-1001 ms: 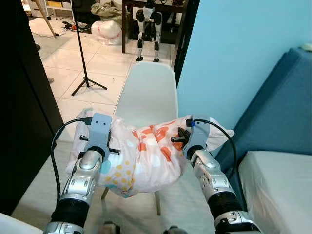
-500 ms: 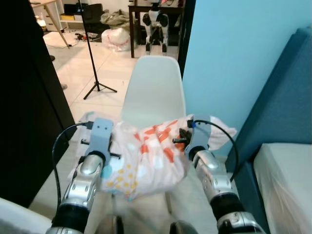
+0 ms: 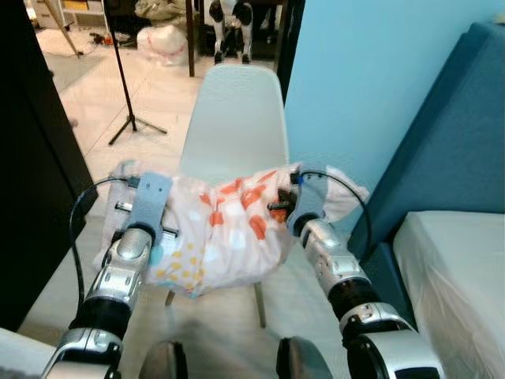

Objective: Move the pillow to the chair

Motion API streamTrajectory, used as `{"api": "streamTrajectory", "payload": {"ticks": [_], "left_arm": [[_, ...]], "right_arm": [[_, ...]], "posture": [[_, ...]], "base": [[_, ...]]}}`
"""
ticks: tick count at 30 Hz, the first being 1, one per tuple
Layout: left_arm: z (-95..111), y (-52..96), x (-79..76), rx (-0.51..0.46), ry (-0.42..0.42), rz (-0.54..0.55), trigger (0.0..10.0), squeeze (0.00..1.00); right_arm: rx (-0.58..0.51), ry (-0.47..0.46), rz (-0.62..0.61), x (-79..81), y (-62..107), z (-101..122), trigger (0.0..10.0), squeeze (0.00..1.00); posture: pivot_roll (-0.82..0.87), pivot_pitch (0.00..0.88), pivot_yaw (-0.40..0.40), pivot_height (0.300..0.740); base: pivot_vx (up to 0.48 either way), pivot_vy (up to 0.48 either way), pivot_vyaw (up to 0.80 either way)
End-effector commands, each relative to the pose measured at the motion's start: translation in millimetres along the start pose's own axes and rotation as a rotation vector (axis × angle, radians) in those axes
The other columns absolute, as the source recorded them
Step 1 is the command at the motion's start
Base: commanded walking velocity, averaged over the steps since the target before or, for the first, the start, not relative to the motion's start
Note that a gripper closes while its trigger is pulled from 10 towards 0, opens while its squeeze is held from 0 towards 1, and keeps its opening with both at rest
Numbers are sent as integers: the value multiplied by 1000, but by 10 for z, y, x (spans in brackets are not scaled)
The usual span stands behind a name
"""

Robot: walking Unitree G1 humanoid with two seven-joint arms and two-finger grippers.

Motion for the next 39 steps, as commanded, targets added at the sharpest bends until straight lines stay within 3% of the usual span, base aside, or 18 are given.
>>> {"api": "streamTrajectory", "payload": {"ticks": [1, 8, 10, 11, 14, 18, 19, 21, 22, 23, 24, 25, 26, 28, 34, 38, 39], "left_arm": [[253, -106, 23, -77, -47, -7, 10000, 0], [677, -243, 112, -188, -105, 30, 10000, 0], [991, -302, 144, -253, -128, 46, 10000, 0], [991, -302, 144, -253, -128, 46, 10000, 0], [1394, -294, 227, -378, -146, 97, 10000, 0], [1548, -222, 260, -489, -176, 138, 10000, 0], [1312, -244, 206, -426, -194, 112, 10000, 0], [1312, -244, 206, -426, -194, 112, 10000, 0], [1137, -257, 167, -377, -206, 92, 10000, 0], [1137, -257, 167, -377, -206, 92, 10000, 0], [804, -277, 131, -260, -212, 67, 10000, 0], [804, -277, 131, -260, -212, 67, 10000, 0], [-130, -182, 52, 74, -180, 1, 10000, 0], [-479, -79, 28, 186, -154, -13, 10000, 0], [-598, -29, 54, 204, -129, 12, 10000, 0], [-616, -29, 41, 218, -120, 6, 10000, 0], [-607, -39, 40, 229, -62, 1, 10000, 298]], "right_arm": [[-81, -15, 2, -13, -83, 263, 10000, 0], [-167, -1, -20, -88, -178, 623, 10000, 0], [-219, 6, -34, -151, -217, 871, 10000, 0], [-219, 6, -34, -151, -217, 871, 10000, 0], [-301, -11, -63, -252, -218, 1144, 10000, 0], [-343, -38, -93, -325, -188, 1184, 10000, 0], [-295, -30, -84, -290, -186, 1003, 10000, 0], [-295, -30, -84, -290, -186, 1003, 10000, 0], [-259, -23, -77, -263, -182, 874, 10000, 0], [-259, -23, -77, -263, -182, 874, 10000, 0], [-192, -7, -65, -217, -173, 658, 10000, 0], [-192, -7, -65, -217, -173, 658, 10000, 0], [29, 57, -47, -129, -105, 51, 10000, 0], [116, 82, -44, -100, -42, -202, 10000, 0], [222, 93, -34, -36, 47, -503, 10000, 0], [245, 84, -28, -14, 66, -563, 10000, 0], [247, 52, -42, -25, 79, -587, 10000, 694]], "posture": [[51, 136, -85, 610], [44, 157, -83, 610], [42, 160, -83, 610], [42, 160, -83, 610], [45, 160, -82, 610], [41, 161, -78, 610], [39, 164, -75, 610], [39, 164, -75, 610], [39, 164, -75, 610], [39, 164, -75, 610], [39, 164, -74, 610], [39, 164, -74, 610], [40, 166, -77, 610], [41, 164, -79, 610], [41, 156, -83, 610], [41, 151, -84, 610], [43, 145, -85, 610]], "base": [[0, 0, 0], [0, 0, 0], [0, 0, 0], [0, 0, 0], [0, 0, 0], [0, 0, 0], [0, 0, 0], [0, 0, 0], [0, 0, 0], [0, 0, 0], [0, 0, 0], [0, 0, 0], [0, 0, 0], [0, 0, 0], [0, 0, 0], [0, 0, 0], [0, 0, 0]]}}
Point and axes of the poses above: a point about 5 cm out from each wrist's last joint towards the gripper, its own y axis pointing back from the gripper into the wrist, its own z axis along the axis of the wrist's last joint, x = y × z, the point moved 6 cm from there along -y, pointing out of the wrist towards the gripper, and after that the axes turned 11 degrees about y, right-handed, at the moved point
